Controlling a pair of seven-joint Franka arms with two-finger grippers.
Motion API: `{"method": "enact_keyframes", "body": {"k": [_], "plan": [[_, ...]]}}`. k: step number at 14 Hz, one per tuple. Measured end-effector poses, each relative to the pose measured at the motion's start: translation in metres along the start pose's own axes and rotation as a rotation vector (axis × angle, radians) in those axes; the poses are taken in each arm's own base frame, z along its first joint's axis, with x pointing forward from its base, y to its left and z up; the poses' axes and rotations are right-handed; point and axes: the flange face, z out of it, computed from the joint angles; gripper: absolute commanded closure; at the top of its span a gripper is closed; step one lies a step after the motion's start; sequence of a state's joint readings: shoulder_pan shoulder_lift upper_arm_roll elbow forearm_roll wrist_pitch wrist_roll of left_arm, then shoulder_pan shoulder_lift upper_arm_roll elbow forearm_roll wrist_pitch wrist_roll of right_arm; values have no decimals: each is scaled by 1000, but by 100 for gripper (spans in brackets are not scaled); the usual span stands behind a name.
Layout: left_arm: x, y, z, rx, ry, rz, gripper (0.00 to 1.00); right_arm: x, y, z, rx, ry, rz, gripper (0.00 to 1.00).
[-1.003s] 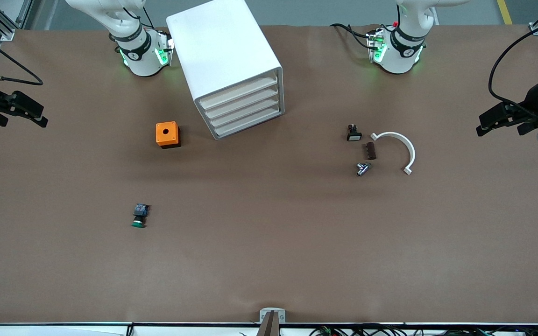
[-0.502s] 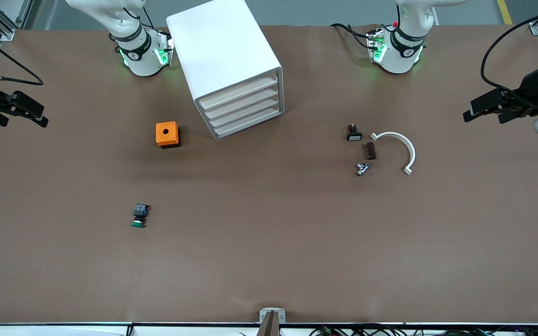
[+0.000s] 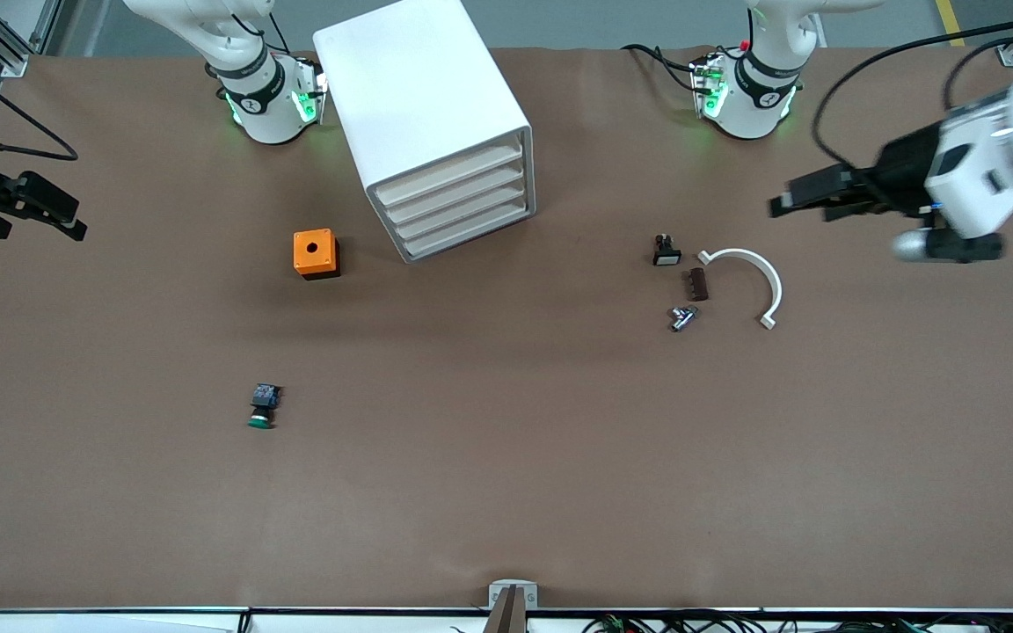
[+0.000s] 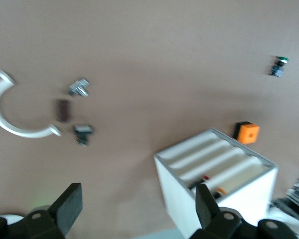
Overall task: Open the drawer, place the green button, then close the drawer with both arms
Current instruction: 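Reach the right gripper to the green button while the left gripper reaches the drawer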
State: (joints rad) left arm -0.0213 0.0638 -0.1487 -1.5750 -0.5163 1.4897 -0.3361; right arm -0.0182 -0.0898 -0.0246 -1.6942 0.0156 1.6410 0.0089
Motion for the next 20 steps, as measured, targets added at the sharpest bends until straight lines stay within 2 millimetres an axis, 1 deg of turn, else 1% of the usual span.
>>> {"method": "enact_keyframes", "body": {"k": [1, 2, 3, 5, 6, 7, 9, 11, 13, 15, 16, 18, 20], "plan": [[2, 11, 13, -31, -38, -43, 0, 3, 0, 6, -1, -12, 1, 0], [6, 21, 25, -60, -77, -95, 0, 8, 1, 19, -2, -36, 2, 0], [10, 30, 39, -81, -120, -167, 0, 17, 2, 40, -3, -70, 5, 0], [24, 52, 75, -89, -211, -326, 0, 39, 11, 86, -6, -130, 19, 0], [32, 64, 93, -79, -243, -397, 0, 47, 16, 104, -10, -151, 19, 0], [41, 78, 114, -64, -266, -474, 0, 55, 20, 117, -13, -162, 9, 0], [56, 98, 158, -42, -288, -618, 0, 69, 25, 130, -13, -146, -5, 0], [67, 111, 204, -17, -304, -738, 0, 82, 22, 150, -14, -121, -13, 0], [76, 115, 251, 25, -328, -855, 0, 97, 18, 187, -15, -97, -18, 0], [82, 111, 302, 99, -358, -951, 0, 109, 14, 228, -17, -93, 5, 0], [83, 108, 325, 137, -368, -985, 0, 114, 9, 247, -18, -92, 31, 0], [85, 102, 363, 199, -388, -1047, 0, 120, -9, 281, -22, -90, 81, 0], [86, 96, 388, 242, -406, -1097, 0, 125, -26, 303, -23, -72, 104, 0]]}}
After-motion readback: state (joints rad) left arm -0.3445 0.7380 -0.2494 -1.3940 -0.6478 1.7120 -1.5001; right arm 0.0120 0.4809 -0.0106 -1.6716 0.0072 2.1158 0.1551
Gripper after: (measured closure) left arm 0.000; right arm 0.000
